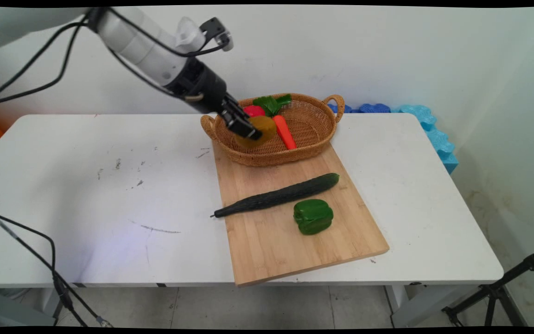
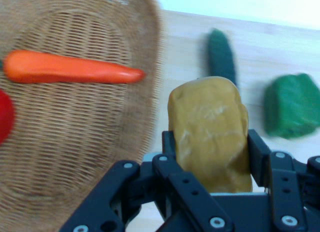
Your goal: Place the picked object on the cutting board
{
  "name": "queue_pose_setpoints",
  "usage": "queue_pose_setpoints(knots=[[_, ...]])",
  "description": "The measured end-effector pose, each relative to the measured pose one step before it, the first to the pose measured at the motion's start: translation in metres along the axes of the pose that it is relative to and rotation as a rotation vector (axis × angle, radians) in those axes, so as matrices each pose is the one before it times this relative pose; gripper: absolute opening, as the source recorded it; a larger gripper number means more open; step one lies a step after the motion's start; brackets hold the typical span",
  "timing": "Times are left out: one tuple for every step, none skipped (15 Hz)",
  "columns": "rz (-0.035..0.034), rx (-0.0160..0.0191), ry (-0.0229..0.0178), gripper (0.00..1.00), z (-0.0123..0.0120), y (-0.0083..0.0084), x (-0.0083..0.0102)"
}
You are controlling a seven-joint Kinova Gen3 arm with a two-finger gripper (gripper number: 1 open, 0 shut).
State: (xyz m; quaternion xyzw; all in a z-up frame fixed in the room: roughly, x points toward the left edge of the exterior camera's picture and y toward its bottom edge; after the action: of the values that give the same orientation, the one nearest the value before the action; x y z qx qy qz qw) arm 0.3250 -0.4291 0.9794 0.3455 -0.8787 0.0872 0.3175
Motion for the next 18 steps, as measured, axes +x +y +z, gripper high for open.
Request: queue_pose_setpoints(knots=[[0.00833,-0.01529,-0.00318,0.0,-0.00459,0.00869,-0.0059],[0.00437,-0.00952,-0.00219,0.0,-0.00223,0.00541,-0.0043],[0.00716,-0.01319,-0.0048,0.0,-0.00199,0.00819,-0.00676],[0.00435,-0.00796,-0.00363,0.0,-0.00037,0.0053,-0.00461],[0.00579,-0.01113,-0.00534,0.0,-0.0003,0.00741,-0.00653],[0.00408,-0.00631,-0.00328,0.0,0.00054,0.00482,-0.00431],[0.00507,-0.00896,-0.00552,0.0,0.00167,0.00666,-0.00634],[0.00337,-0.00598,-0.00311,0.0,0.00191,0.00431,-0.00413],[0.00783,-0.00843,-0.00404,0.0,0.00365,0.0061,-0.00595],[0.0081,-0.00537,-0.00218,0.0,0.00301,0.00374,-0.00342],[0.01193,-0.0087,-0.00335,0.0,0.00483,0.00505,-0.00461],[0.01391,-0.00627,-0.00317,0.0,0.00646,0.0045,-0.00473],[0.01203,-0.00508,-0.00347,0.0,0.00705,0.00371,-0.00415],[0.00873,-0.0036,-0.00404,0.0,0.00654,0.00261,-0.00313],[0.00862,-0.00175,-0.00525,0.0,0.00818,0.0022,-0.00348],[0.00732,0.00033,-0.00501,0.0,0.00876,0.00125,-0.00276],[0.00581,0.00023,-0.0048,0.0,0.00731,0.00086,-0.00199],[0.00542,0.00102,-0.00476,0.0,0.00846,0.00072,-0.00238]])
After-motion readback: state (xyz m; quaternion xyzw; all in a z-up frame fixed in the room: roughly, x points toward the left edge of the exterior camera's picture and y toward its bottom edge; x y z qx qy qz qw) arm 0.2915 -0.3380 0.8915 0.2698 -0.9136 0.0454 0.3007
